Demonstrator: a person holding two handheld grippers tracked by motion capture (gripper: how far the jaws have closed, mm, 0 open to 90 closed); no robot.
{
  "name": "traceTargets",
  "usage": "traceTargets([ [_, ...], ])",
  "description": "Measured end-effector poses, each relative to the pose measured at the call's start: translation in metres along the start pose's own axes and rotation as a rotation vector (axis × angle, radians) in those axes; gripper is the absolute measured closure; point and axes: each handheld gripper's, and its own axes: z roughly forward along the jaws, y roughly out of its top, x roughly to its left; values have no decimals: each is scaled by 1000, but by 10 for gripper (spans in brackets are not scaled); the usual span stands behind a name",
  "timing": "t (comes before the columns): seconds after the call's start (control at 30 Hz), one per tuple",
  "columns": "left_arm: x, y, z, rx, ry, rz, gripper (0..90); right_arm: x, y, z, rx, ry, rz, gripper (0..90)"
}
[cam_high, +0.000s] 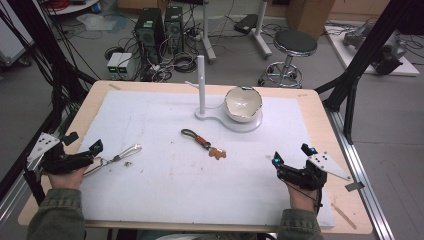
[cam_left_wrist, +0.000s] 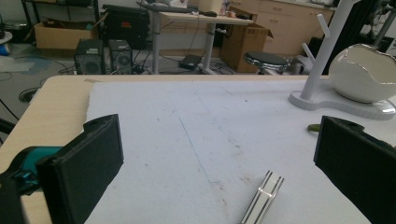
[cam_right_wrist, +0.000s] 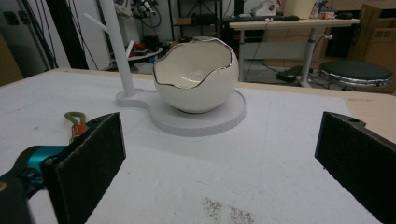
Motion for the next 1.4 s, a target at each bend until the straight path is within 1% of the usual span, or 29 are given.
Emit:
traceTargets([
  [0.1,0,0,-1,-2,2,-2,17,-1,0,0,3,1,0,5],
  [0.13,1,0,-1,-3,2,-4,18,0,0,0,6,1,6,5],
  [0.27,1,0,-2,-3,3,-6,17,0,0,1,9,5,-4,5],
  [0.63,1,-1,-1,-1,3,-5,18,1,-1,3,19,9,-5,5],
  [0.77,1,-1,-1,1,11,-2,18,1,-1,3,22,5,-14,5],
  [0.87,2,-1,2,3,12,-12,18,1,-1,4,23,2,-15,5],
  [0.9,2,-1,2,6,13,-10,18,1,-1,4,23,2,-15,5],
  [0.97,3,-1,2,6,22,-9,18,1,-1,4,23,0,-15,5],
  [1.0,3,-1,2,4,27,-13,18,2,-1,4,24,-6,-7,5],
  [1.07,3,-1,2,3,33,-15,18,1,-1,5,26,-11,-14,5],
  [1.3,2,-2,5,14,37,-3,18,2,2,9,29,-12,-14,5],
  [1.4,3,-2,5,14,37,0,17,5,3,12,33,-8,-17,5],
])
